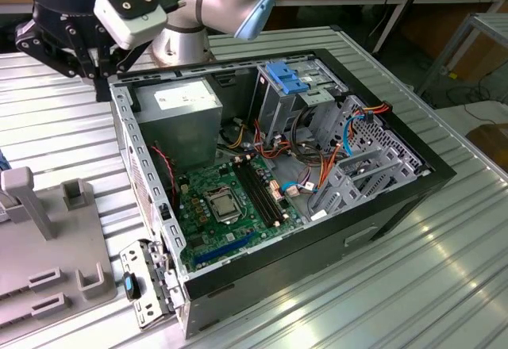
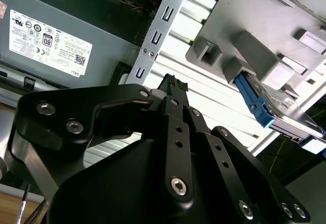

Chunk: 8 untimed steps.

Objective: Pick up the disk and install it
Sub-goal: 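Reach for the disk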

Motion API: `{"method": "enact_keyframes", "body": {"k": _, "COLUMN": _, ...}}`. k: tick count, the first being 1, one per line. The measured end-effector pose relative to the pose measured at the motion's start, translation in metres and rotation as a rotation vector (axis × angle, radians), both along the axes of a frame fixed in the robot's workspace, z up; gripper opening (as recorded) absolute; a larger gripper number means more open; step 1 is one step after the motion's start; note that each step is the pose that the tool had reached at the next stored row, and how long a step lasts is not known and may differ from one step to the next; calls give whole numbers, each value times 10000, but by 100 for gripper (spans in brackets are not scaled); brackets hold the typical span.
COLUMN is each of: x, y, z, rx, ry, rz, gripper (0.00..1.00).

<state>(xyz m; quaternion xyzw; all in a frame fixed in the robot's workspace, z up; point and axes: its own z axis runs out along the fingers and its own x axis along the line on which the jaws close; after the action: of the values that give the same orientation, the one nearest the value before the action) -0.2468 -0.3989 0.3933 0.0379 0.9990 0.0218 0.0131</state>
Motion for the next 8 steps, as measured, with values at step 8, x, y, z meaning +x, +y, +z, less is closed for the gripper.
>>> {"method": "enact_keyframes", "body": {"k": 8, "x": -105, "y": 0, "z": 0, "rx": -1, "ry": 1, "rz": 1, "gripper": 11}}
